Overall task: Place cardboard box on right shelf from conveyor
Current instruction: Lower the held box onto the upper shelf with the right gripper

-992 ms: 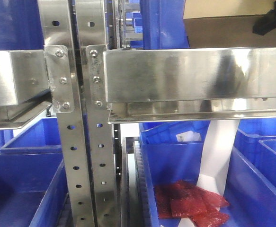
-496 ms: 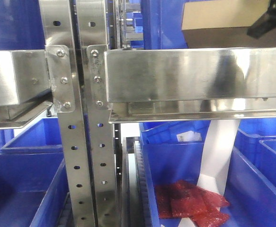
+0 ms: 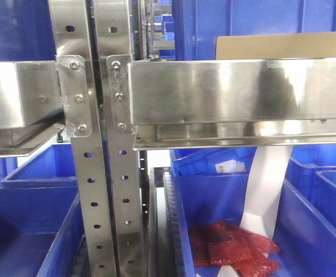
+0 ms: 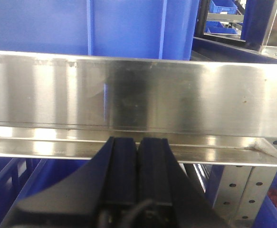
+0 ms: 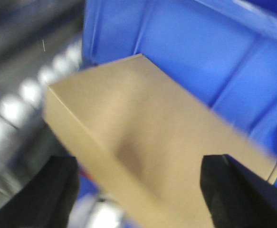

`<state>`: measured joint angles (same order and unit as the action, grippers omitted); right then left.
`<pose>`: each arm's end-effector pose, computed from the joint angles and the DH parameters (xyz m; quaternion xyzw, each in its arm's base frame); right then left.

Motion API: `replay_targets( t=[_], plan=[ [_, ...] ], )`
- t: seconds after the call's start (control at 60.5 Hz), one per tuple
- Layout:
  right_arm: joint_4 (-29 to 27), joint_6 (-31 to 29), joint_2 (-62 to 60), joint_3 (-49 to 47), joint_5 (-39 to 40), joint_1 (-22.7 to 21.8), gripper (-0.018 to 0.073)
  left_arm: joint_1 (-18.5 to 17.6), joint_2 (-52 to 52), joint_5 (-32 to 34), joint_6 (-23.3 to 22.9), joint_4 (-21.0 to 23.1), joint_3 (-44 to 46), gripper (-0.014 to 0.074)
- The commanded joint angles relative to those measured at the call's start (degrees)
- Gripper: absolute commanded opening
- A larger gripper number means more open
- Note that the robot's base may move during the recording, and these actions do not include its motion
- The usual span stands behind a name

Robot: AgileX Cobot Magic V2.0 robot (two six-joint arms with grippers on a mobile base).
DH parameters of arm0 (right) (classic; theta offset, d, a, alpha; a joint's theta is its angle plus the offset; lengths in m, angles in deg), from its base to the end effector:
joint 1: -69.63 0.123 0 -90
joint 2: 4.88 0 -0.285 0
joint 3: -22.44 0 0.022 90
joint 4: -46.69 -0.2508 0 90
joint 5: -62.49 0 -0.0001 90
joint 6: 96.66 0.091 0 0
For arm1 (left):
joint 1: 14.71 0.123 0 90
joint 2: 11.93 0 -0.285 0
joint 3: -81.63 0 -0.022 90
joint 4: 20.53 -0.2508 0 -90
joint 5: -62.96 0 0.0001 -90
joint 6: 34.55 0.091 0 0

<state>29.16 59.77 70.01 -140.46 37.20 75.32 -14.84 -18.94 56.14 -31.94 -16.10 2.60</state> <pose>0.2556 0.0373 0.3714 -0.1321 0.8377 0.0458 0.5279 0.0567 -0.0010 0.1924 -0.0073 0.7244 -0.0149 0.6892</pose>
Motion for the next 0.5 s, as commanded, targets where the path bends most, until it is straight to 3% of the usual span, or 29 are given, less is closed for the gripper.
replay_targets(
  t=[0.0, 0.116, 0.248, 0.479],
  plan=[
    [2.4, 13.1, -6.3, 1.7, 4.4, -0.4, 0.0489, -0.1, 0.7, 4.9, 0.0, 0.3, -0.6, -0.0116],
    [7.8, 22.0, -14.9, 7.8, 6.8, -0.4, 0.0277, -0.1, 0.7, 4.9, 0.0, 0.3, -0.6, -0.0116],
    [10.9, 23.6, -25.7, 13.9, 8.6, -0.3, 0.0055, -0.1, 0.7, 4.9, 0.0, 0.3, -0.6, -0.0116],
    [11.0, 23.6, -39.4, 21.3, 8.8, -0.3, 0.0057, -0.1, 0.7, 4.9, 0.0, 0.3, -0.6, -0.0116]
  ],
)
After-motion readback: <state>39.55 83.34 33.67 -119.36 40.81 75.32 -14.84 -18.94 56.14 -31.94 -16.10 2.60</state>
